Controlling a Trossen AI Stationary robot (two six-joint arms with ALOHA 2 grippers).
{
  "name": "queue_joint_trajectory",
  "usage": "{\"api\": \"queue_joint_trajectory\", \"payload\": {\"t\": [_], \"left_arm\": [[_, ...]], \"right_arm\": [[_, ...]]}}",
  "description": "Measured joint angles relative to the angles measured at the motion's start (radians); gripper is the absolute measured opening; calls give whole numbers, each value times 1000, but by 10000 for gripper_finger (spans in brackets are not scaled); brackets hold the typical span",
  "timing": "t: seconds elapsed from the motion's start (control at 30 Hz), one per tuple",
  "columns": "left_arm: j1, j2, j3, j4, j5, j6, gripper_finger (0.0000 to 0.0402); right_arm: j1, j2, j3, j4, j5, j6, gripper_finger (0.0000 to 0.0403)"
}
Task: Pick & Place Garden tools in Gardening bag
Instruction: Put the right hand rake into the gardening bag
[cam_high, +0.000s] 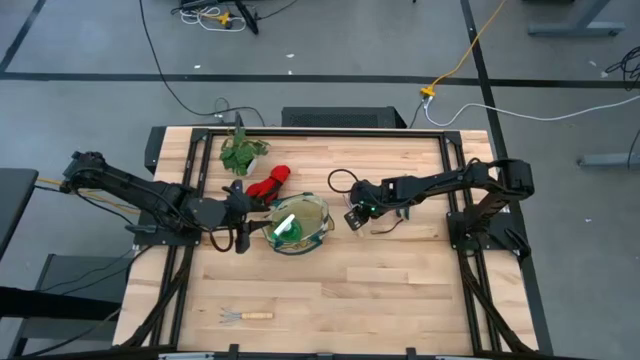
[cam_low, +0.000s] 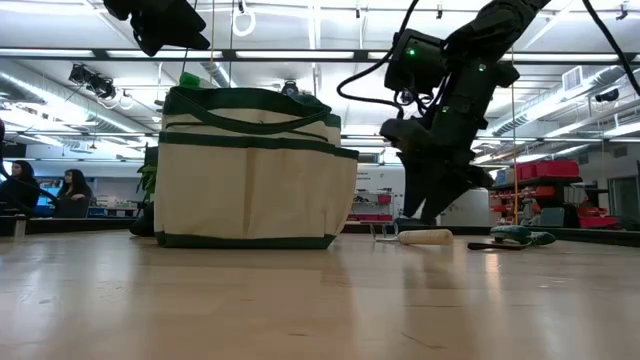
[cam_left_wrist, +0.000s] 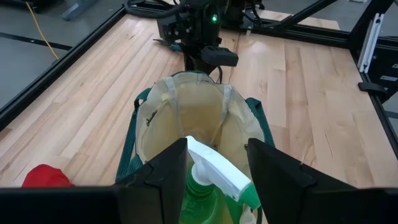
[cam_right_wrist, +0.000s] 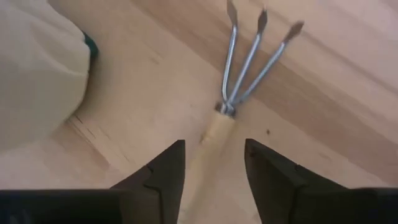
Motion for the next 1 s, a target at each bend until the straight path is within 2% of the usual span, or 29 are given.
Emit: {"api": "queue_joint_trajectory", "payload": {"t": [0.33,1.0], "left_arm": [[0,0,0,-1,0,0,174],[0,0,0,0,0,0,174]], "right_arm": [[0,73,0,35,11,11,171],[0,74,0,75,42,30,169]]}}
